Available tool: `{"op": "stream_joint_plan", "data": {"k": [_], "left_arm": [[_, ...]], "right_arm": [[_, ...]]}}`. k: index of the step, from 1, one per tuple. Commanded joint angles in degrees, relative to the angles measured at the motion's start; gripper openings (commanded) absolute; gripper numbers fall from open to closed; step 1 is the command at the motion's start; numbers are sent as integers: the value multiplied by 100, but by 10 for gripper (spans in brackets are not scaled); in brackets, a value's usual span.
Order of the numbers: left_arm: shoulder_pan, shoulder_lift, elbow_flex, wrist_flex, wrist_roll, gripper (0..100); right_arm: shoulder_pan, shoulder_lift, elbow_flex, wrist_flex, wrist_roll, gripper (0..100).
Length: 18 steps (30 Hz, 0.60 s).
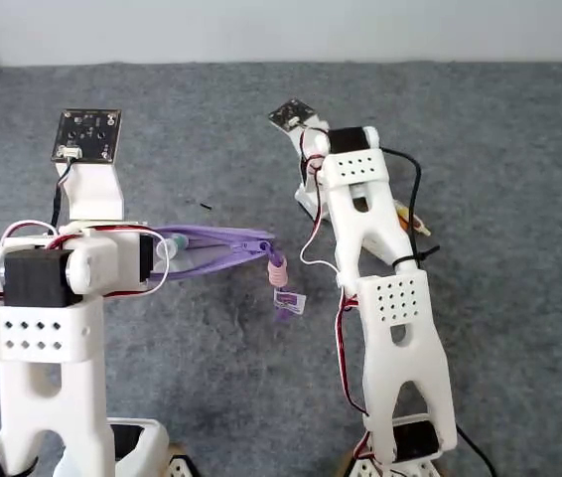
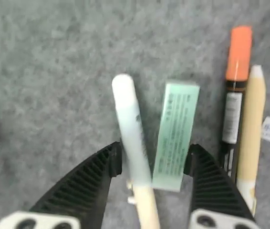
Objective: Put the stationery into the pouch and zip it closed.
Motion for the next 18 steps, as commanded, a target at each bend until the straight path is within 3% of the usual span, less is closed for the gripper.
{"op": "stream_joint_plan", "data": {"k": [1,5,9,18], "left_arm": [[44,26,-163,-105,79,12],[44,26,-163,-167,79,12],[44,26,-163,-149,79,12],[44,26,-163,-141,79,12]], "right_arm": [[-31,40,-369,180,-9,219],[-119,268,-369,224,-9,184],[-233,365,-369,233,9,9],[-127,84,-703,769,-18,8]]}}
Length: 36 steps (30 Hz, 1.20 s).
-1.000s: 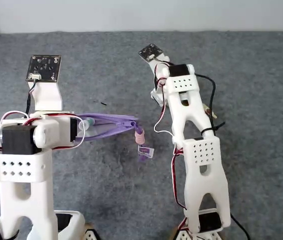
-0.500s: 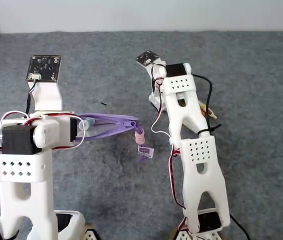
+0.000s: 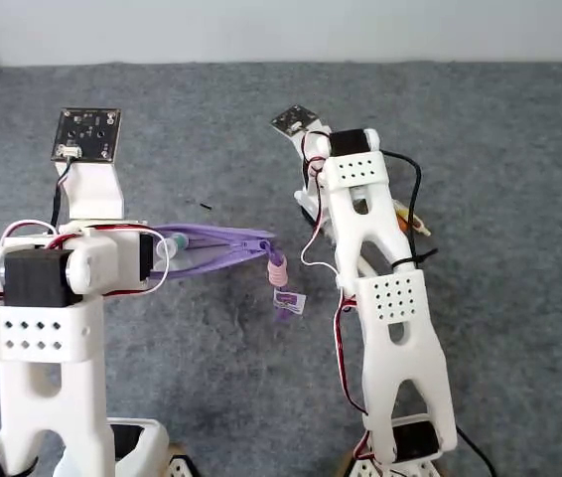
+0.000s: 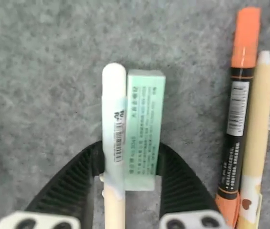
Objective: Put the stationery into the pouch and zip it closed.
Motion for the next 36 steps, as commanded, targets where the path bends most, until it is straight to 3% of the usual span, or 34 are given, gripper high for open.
{"op": "stream_joint_plan", "data": {"k": [1,14,18,30,36], "left_arm": [[44,26,-163,-97,79,12],[44,26,-163,-123,79,12],[44,26,-163,-123,79,12],[44,26,-163,-123,79,12],[44,26,-163,-123,79,12]], "right_arm": [[-110,-374,-404,593,-18,9],[268,-1815,-844,857,-185,8],[295,-2826,-756,866,-589,8],[101,-7635,3525,831,-1354,8],[-602,-9613,4782,813,-2031,8]]}}
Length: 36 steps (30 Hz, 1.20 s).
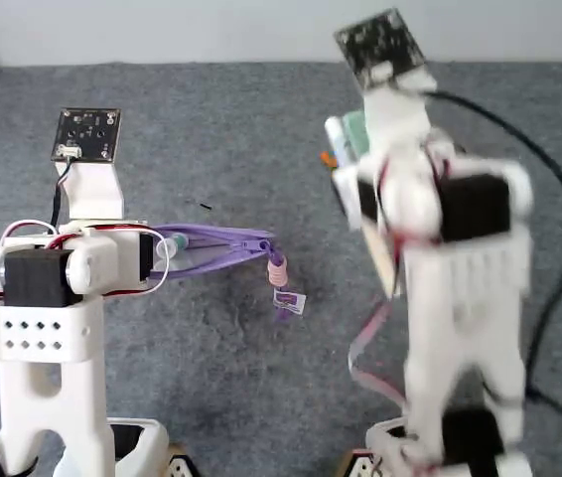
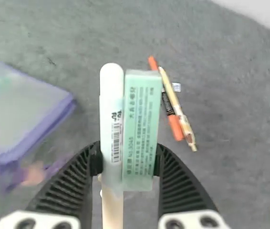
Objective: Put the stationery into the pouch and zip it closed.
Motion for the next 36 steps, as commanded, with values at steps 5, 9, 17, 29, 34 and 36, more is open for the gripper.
{"op": "stream_joint_plan", "data": {"k": [5,9,17,29,34,36], "left_arm": [[53,26,-163,-123,79,12],[53,26,-163,-123,79,12],[44,26,-163,-97,79,12],[62,35,-163,-114,79,12],[70,35,-163,-114,79,12],[70,35,-163,-114,88,12]], "right_arm": [[-1138,-2114,1081,-338,-1257,8],[-1516,-2835,1908,-1305,-1574,8],[-2149,-4646,4132,-3327,-1547,8],[-2176,-5420,6374,-6695,-1477,8],[-2536,-5253,6919,-8031,-1064,8],[-2738,-5086,7024,-8497,-1055,8]]}}
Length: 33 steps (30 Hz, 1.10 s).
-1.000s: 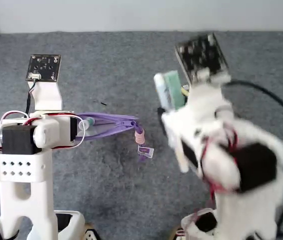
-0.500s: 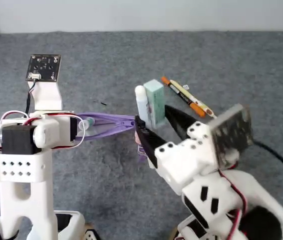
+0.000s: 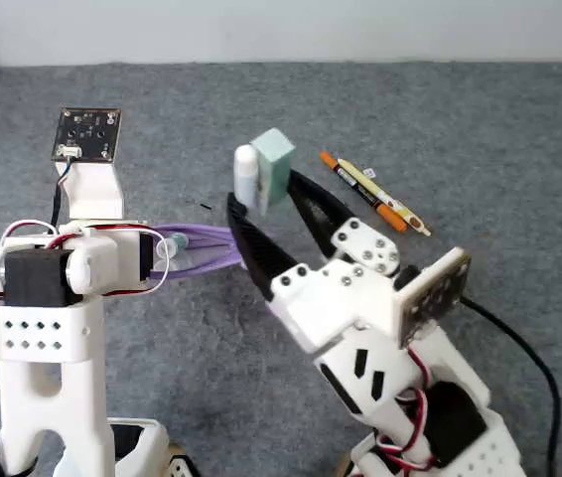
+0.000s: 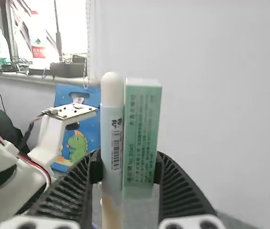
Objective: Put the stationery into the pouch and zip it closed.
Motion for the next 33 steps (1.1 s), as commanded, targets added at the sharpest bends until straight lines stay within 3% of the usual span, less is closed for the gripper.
{"op": "stream_joint_plan", "data": {"k": [1,9,19,33], "left_arm": [[70,35,-163,-114,88,12],[79,35,-163,-105,273,12],[79,35,-163,-114,273,12],[79,35,-163,-123,281,12]], "right_arm": [[-330,268,79,-892,123,8],[-435,1007,431,-2026,105,8],[-1095,831,1600,-2396,123,8],[-1086,716,2743,-2747,334,8]]}}
